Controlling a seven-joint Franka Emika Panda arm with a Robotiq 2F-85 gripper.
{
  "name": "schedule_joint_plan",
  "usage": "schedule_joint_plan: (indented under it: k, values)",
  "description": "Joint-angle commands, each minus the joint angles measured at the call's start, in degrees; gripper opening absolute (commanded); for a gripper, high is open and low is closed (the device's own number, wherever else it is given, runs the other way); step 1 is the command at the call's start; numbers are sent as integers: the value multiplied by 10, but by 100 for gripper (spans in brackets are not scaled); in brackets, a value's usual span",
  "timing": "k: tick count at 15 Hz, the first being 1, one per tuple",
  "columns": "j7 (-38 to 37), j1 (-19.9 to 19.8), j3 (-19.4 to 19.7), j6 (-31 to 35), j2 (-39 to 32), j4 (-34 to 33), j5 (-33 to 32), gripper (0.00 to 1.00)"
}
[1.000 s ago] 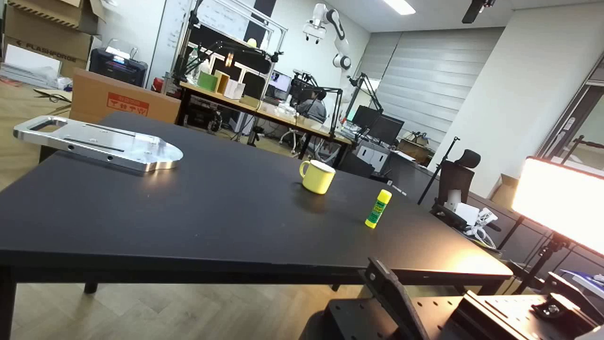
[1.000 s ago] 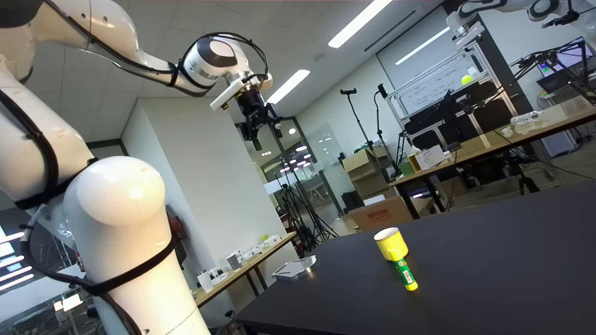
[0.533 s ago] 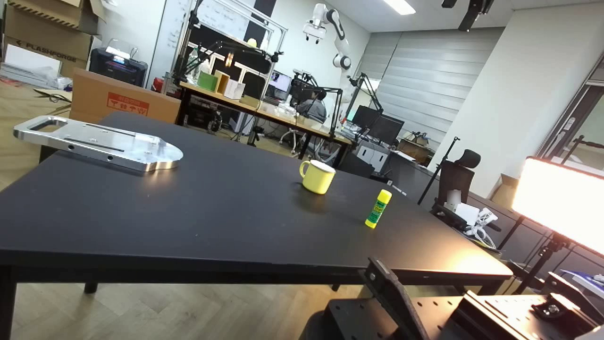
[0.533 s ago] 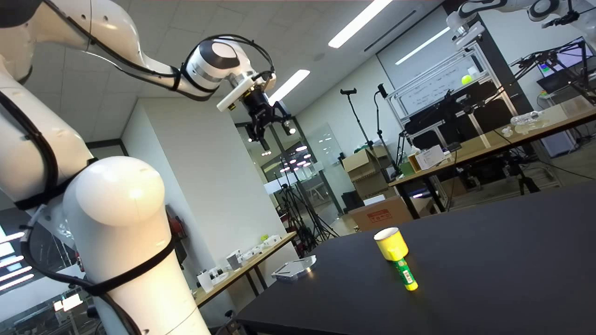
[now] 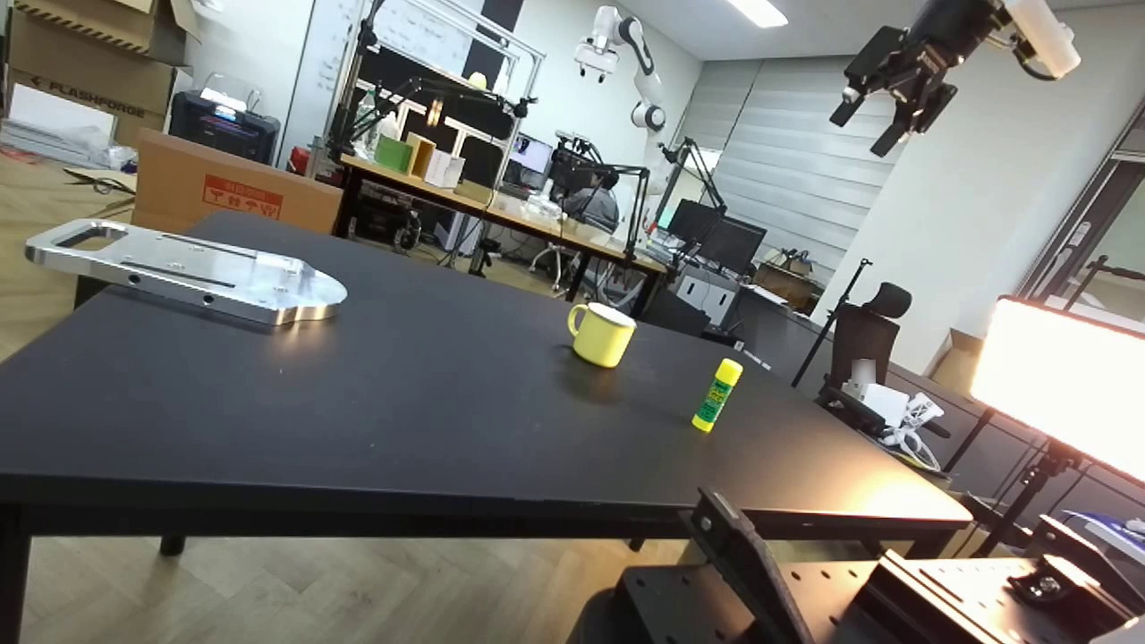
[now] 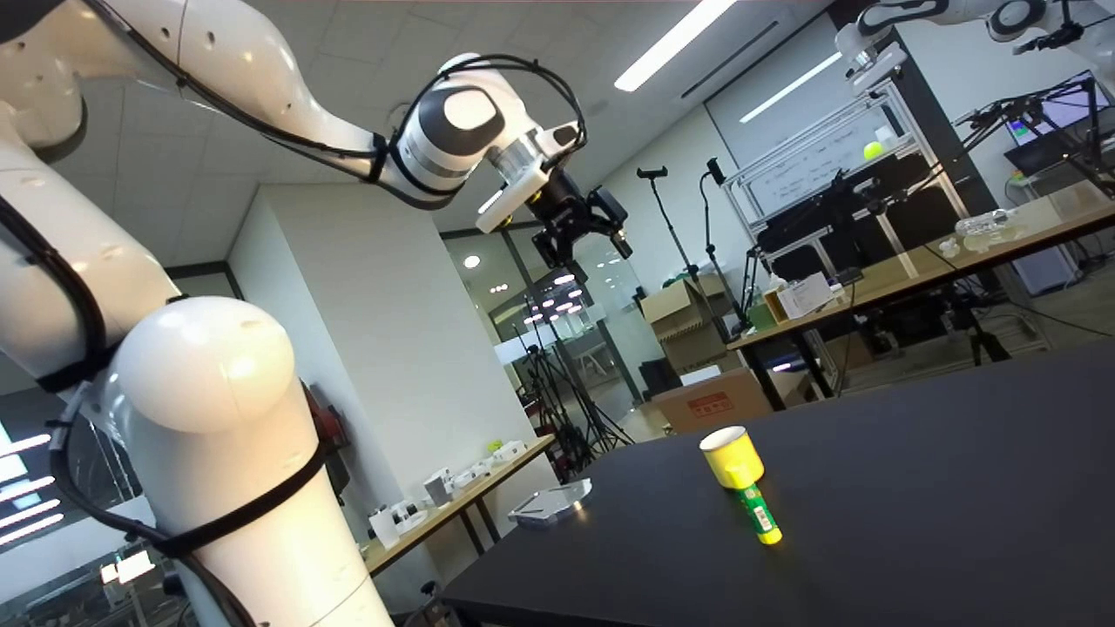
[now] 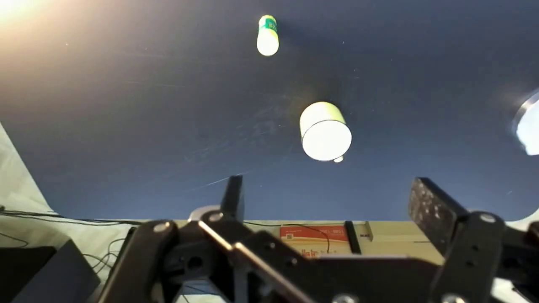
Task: Pick the object and put it in the cup
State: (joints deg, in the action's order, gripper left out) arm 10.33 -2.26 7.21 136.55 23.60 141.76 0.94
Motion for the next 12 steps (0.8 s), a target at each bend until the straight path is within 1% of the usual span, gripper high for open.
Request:
schedule_joint_plan:
  k: [1,3,7,8,9,10,11,12]
  values:
    - [-17,-19,21,93,-50,22,23,100]
    - [-10,-19,27,114,-94,5,32,100]
    - [-31,-18,15,132,-168,-35,47,100]
    - [-35,-19,11,133,-184,-44,44,100]
    - [-64,-26,4,124,-199,-54,27,100]
    - [-49,-22,5,86,-203,-60,39,100]
    - [-29,-25,6,122,-180,-31,38,100]
    - [-31,-25,4,110,-192,-38,38,100]
